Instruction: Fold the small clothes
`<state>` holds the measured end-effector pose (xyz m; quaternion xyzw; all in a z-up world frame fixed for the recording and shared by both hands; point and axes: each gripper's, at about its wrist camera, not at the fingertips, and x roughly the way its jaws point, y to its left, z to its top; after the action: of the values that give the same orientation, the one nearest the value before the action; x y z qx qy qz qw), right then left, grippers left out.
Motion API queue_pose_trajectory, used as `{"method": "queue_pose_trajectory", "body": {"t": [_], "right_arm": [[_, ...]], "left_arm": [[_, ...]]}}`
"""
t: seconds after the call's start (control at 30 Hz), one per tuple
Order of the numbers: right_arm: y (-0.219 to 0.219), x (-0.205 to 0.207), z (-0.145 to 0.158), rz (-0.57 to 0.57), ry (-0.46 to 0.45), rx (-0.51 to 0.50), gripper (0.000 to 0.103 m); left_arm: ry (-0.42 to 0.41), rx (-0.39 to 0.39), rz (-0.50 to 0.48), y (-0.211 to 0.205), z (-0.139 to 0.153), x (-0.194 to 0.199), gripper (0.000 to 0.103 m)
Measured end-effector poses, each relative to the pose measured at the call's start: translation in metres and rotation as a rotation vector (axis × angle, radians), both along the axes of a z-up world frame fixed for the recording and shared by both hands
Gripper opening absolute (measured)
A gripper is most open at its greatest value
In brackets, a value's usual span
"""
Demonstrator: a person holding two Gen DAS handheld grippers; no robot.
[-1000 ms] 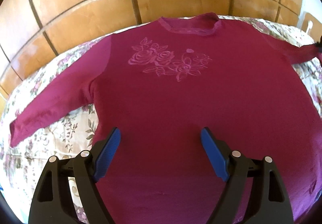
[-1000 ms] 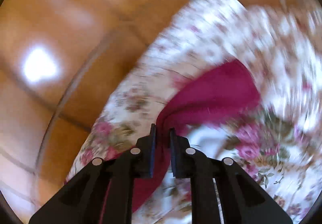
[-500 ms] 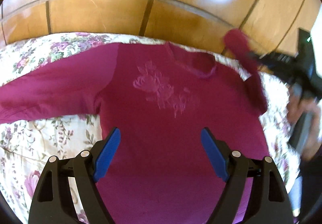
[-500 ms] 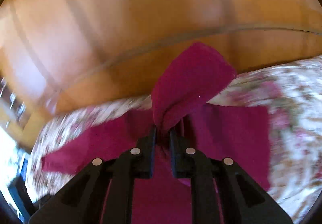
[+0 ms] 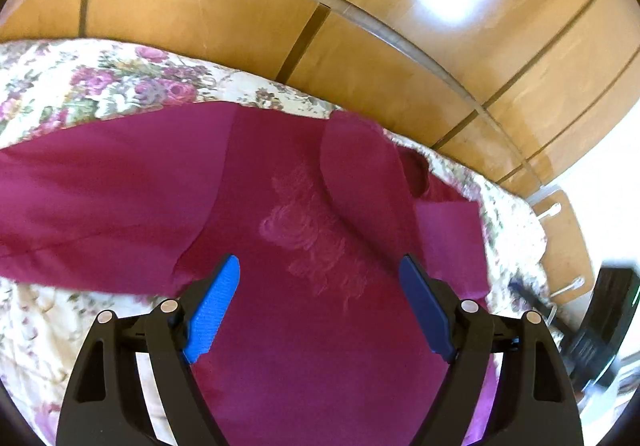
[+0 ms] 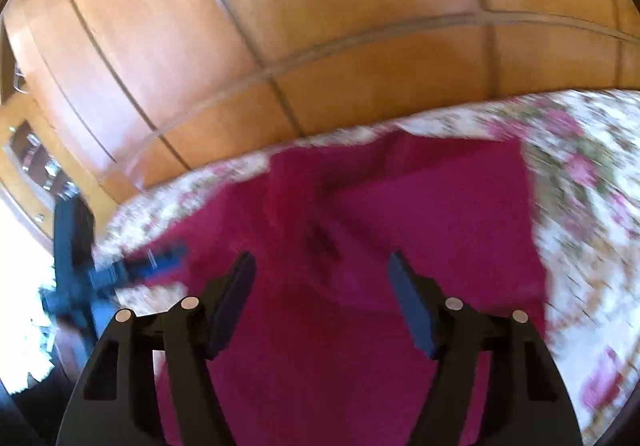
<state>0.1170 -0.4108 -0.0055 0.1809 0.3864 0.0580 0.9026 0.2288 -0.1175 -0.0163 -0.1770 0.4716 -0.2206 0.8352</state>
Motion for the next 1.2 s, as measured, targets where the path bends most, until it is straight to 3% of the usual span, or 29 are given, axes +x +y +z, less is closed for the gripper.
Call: {"method": "queue_pose_trajectory", "body": {"t": [0.1,0.2,0.33,0.43,0.6,0.67,0.77,0.83,1.0,1.17,1.2], "right_arm": [[-0.022,-0.015,-0.011,-0.047,0.033,0.011,0.064],[-0.035,-0.005,-0.016,-0.044,0.026,0.119,0.062],[-0.016,0.04,-0.026,0.054,0.041,0.227,0.062],[0.008,0.088,-0.038,0.094,0.071,0.26,0.064],[0.042,0.133,-0.045,0.161,0.092,0.34,0.068],[0.069,0.124,-0.036,0.291,0.053,0.335,0.067],[0.108,0.089,-0.027,0.477,0.026,0.226,0.07],[0.113,0.066,-0.028,0.514,0.028,0.206,0.07],[0.083,0.017,-0.035,0.41,0.042,0.19,0.07],[0.026,-0.009,-0.031,0.21,0.048,0.172,0.071],[0.019,-0.009,-0.03,0.179,0.049,0.168,0.071]], "left_arm": [[-0.013,-0.026,0.002,-0.009,0.01,0.011,0.081],[-0.026,-0.027,0.001,-0.016,0.018,0.017,0.081],[-0.001,-0.039,0.007,-0.011,0.017,0.017,0.081],[0.014,-0.026,0.014,-0.001,0.013,0.014,0.081],[0.046,-0.026,0.033,0.021,0.004,0.01,0.081],[0.052,-0.037,0.033,0.028,0.003,0.01,0.081],[0.057,-0.056,0.022,0.037,0.0,0.01,0.081],[0.079,-0.078,0.02,0.042,-0.005,0.012,0.081],[0.16,-0.166,0.017,0.045,-0.021,0.014,0.081],[0.159,-0.1,-0.013,0.025,-0.03,0.013,0.081],[0.16,-0.081,-0.024,0.018,-0.032,0.012,0.075]]}}
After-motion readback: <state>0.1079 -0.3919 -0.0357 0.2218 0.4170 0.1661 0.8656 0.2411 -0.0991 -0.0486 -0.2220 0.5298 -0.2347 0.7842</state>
